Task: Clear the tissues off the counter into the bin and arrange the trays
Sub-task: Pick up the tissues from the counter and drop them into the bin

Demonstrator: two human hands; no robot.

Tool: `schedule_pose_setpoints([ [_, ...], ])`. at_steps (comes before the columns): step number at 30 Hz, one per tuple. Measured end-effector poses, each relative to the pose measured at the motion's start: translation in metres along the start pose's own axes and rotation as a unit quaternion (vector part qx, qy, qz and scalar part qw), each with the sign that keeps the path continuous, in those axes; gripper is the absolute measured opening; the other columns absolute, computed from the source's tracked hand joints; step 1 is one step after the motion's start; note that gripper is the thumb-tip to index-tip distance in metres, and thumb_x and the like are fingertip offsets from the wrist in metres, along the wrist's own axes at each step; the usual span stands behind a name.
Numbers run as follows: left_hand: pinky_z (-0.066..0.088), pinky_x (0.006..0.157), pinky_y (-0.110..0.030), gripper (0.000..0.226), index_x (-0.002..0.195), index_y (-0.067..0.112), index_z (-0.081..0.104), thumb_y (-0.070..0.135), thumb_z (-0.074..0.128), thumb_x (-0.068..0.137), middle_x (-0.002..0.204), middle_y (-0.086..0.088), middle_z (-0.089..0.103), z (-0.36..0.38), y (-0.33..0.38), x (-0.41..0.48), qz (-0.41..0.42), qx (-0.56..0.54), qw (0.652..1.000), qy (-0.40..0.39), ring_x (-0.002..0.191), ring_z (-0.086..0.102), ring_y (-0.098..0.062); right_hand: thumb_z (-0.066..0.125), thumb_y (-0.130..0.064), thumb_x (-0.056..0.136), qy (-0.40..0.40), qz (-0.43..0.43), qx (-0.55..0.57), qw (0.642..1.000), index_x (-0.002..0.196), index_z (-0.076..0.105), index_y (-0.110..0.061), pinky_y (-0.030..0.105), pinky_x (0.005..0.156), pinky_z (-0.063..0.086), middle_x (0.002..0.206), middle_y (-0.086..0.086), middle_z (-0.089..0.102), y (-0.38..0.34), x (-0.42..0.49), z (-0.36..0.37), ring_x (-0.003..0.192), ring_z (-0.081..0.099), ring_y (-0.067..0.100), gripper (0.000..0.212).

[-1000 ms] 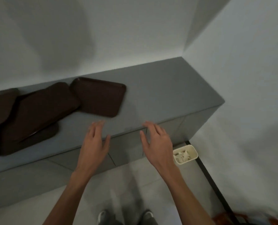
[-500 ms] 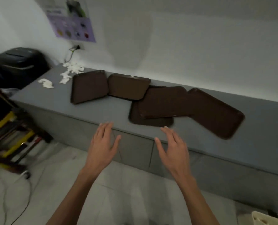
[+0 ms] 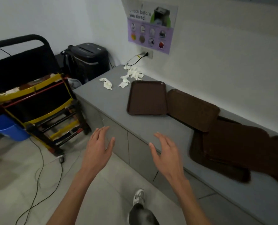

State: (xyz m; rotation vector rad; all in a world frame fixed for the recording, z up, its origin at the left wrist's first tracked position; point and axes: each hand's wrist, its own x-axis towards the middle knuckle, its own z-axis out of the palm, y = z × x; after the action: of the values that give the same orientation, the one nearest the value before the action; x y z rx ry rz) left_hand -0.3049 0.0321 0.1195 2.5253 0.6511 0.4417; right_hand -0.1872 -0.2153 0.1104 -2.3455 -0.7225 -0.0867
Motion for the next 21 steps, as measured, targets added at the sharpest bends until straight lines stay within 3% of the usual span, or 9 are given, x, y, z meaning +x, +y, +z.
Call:
schedule_pose_setpoints([
  [4, 0.045, 0.108, -0.037, 0.044, 0.144, 0.018, 0.049, 0.036, 0.055, 0.104, 0.140, -0.004, 0.058, 0.007, -0.038, 0.075, -0.028, -0.001, 1.000, 0.003, 0.132, 0.053, -0.023, 0.051, -0.048, 0.107, -0.020, -0.015, 0.011, 1.000, 0.145, 0.057, -0.025, 0.036, 0.112, 0.048, 0.146, -0.004, 0.061, -0.007, 0.083, 0.053, 0.133, 0.056, 0.014, 0.045],
  [7, 0.044, 0.108, -0.036, 0.043, 0.144, 0.019, 0.051, 0.035, 0.056, 0.104, 0.142, -0.004, 0.059, 0.009, -0.064, 0.126, -0.055, 0.002, 0.998, -0.013, 0.133, 0.053, -0.023, 0.053, -0.048, 0.105, -0.033, -0.014, 0.024, 0.999, 0.142, 0.058, -0.028, 0.037, 0.111, 0.050, 0.143, -0.005, 0.064, -0.014, 0.144, 0.087, 0.131, 0.059, 0.015, 0.042],
  [11, 0.046, 0.108, -0.037, 0.041, 0.142, 0.023, 0.052, 0.036, 0.056, 0.104, 0.139, 0.000, 0.060, 0.009, -0.101, 0.192, -0.078, 0.003, 0.997, -0.019, 0.132, 0.054, -0.021, 0.060, -0.043, 0.102, -0.041, -0.020, 0.029, 0.999, 0.136, 0.063, -0.028, 0.030, 0.110, 0.047, 0.139, -0.007, 0.066, -0.027, 0.223, 0.130, 0.127, 0.061, 0.014, 0.037],
  [16, 0.049, 0.106, -0.039, 0.038, 0.139, 0.024, 0.055, 0.036, 0.057, 0.103, 0.135, 0.002, 0.064, 0.015, -0.147, 0.263, -0.107, 0.003, 0.994, -0.008, 0.127, 0.058, -0.019, 0.061, -0.044, 0.101, -0.075, -0.020, 0.016, 0.997, 0.135, 0.063, -0.029, 0.034, 0.100, 0.051, 0.135, -0.008, 0.067, -0.047, 0.305, 0.171, 0.124, 0.062, 0.018, 0.037],
  [21, 0.052, 0.105, -0.042, 0.038, 0.138, 0.025, 0.055, 0.031, 0.060, 0.101, 0.135, 0.001, 0.063, 0.025, -0.191, 0.345, -0.104, 0.007, 0.994, -0.037, 0.125, 0.060, -0.020, 0.058, -0.042, 0.105, -0.098, -0.019, -0.003, 0.995, 0.138, 0.060, -0.029, 0.031, 0.104, 0.048, 0.139, -0.010, 0.064, -0.061, 0.382, 0.212, 0.127, 0.058, 0.015, 0.036],
])
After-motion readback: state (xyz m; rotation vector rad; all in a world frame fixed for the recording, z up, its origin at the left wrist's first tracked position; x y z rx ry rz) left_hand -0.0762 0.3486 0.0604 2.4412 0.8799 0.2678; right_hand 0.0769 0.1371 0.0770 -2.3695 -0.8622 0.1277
